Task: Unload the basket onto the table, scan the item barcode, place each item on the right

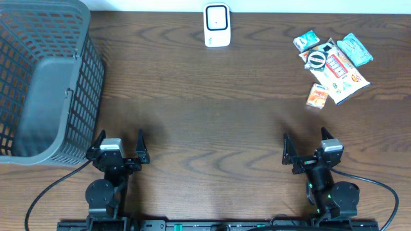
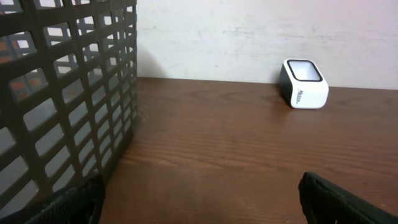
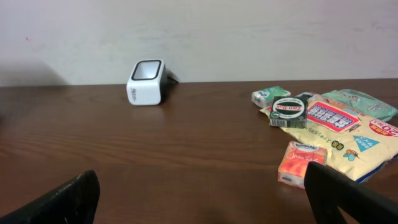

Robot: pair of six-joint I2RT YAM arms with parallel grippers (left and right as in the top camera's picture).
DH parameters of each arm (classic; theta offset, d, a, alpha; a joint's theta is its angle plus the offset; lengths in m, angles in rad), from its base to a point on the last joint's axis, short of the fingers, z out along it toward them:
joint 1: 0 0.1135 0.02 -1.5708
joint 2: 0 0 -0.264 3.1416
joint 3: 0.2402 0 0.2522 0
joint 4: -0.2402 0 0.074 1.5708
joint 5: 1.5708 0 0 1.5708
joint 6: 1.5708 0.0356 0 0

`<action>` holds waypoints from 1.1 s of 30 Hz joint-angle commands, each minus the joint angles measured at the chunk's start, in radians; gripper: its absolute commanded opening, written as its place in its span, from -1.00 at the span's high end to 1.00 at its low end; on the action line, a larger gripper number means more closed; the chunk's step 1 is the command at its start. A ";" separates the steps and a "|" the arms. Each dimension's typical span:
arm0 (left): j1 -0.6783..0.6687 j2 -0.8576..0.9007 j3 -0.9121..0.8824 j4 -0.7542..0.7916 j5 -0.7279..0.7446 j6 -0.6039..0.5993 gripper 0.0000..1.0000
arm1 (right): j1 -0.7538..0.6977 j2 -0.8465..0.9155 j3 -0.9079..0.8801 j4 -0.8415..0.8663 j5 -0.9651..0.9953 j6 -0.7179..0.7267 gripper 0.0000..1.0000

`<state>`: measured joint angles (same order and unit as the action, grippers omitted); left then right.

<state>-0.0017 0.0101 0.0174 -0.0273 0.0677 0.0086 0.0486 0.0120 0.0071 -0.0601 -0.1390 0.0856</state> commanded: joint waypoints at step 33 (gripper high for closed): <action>0.003 -0.009 -0.013 -0.043 -0.006 0.014 -0.96 | -0.010 -0.006 -0.002 -0.004 -0.002 -0.013 -0.99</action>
